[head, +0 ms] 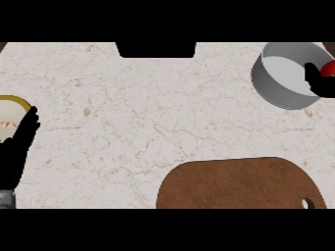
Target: Pick the tomato from the cutting board and place it in the pot
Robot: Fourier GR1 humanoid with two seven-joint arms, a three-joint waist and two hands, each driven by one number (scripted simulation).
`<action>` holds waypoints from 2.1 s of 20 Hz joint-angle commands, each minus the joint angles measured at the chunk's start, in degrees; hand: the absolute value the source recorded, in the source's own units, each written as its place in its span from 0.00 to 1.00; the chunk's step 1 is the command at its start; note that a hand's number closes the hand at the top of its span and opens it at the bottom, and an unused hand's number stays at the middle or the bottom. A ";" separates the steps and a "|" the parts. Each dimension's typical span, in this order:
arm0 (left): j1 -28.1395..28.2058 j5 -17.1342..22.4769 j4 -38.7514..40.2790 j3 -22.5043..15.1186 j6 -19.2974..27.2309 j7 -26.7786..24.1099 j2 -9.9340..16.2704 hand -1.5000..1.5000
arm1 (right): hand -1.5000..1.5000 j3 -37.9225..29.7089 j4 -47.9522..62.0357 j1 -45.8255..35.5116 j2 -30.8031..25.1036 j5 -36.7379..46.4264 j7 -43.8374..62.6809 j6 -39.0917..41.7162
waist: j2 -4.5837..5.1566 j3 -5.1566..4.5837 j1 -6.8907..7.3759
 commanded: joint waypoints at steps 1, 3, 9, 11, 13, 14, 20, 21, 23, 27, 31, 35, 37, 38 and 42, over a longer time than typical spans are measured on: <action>-1.07 0.79 0.11 1.80 -1.90 1.31 1.60 0.50 | 1.00 -4.84 10.06 -5.67 -1.75 -2.36 -6.01 -1.97 | 0.07 0.00 0.25; -1.07 -1.65 0.35 0.04 1.04 0.75 -1.73 0.50 | 1.00 -3.04 13.54 -2.82 0.05 0.06 -9.66 -5.37 | 0.04 0.00 0.04; 0.64 0.52 0.47 1.95 -2.07 -1.67 -0.20 0.50 | 1.00 -4.30 36.51 -16.77 -3.70 3.31 -17.06 -9.97 | 0.26 0.00 1.17; 0.11 0.64 0.38 1.37 -2.83 -1.25 -0.37 0.50 | 1.00 -7.45 44.61 -16.34 -6.04 1.52 -24.62 -11.76 | 0.40 0.02 1.24; 0.26 -0.03 -1.21 0.97 -1.85 -0.33 -1.15 0.50 | 1.00 -7.07 51.00 -18.83 -7.39 2.31 -28.90 -12.17 | 0.44 0.03 1.40; -2.14 -0.09 -0.47 0.95 -2.29 1.48 -0.42 0.50 | 1.00 -6.98 55.31 -23.46 -7.99 3.10 -27.56 -11.49 | 0.66 0.04 1.88; -5.23 -1.87 1.31 -0.13 -1.55 1.56 -1.03 0.50 | 1.00 -4.37 69.53 -25.95 -7.71 10.13 -33.99 -20.80 | 1.29 0.09 2.74; -2.73 -2.30 -0.13 -0.68 -0.84 -0.35 -2.11 0.50 | 1.00 -3.84 71.14 -26.69 -8.01 11.35 -34.35 -21.97 | 1.29 0.09 3.28; -1.28 -0.07 -2.87 0.12 -3.51 1.42 -0.64 0.50 | 1.00 -8.04 75.10 -26.72 -6.23 6.53 -36.88 -21.67 | 1.23 0.18 3.59; -2.29 -1.91 -2.46 -0.64 -2.33 0.80 -0.95 0.50 | 0.00 -11.32 80.78 -29.77 -7.67 4.04 -36.93 -18.83 | 1.67 0.25 4.37; -2.84 -1.92 0.99 -0.21 -2.11 -1.99 -1.63 0.50 | 0.00 -12.34 83.73 -35.00 -7.73 3.03 -36.85 -15.54 | 1.67 0.13 4.23; -3.31 -0.88 1.95 0.65 -3.26 -1.22 -1.01 0.50 | 0.00 -14.32 85.61 -32.95 -7.05 1.38 -42.97 -18.11 | 1.73 0.19 3.90; -3.20 -2.55 -0.14 -1.21 -1.88 -0.64 -2.41 0.50 | 0.00 -17.25 85.07 -31.12 -5.92 -1.67 -47.37 -20.42 | 1.69 0.27 3.59; -3.58 -2.87 1.94 -0.69 -0.65 -1.41 -3.16 0.50 | 0.00 -18.98 83.84 -32.57 -4.68 -3.65 -48.10 -21.42 | 1.58 0.23 3.16; -3.32 -1.05 1.22 1.29 -2.66 -0.21 -0.87 0.50 | 0.00 -27.58 83.11 -33.23 -7.68 -12.99 -53.23 -16.05 | 1.04 0.25 2.09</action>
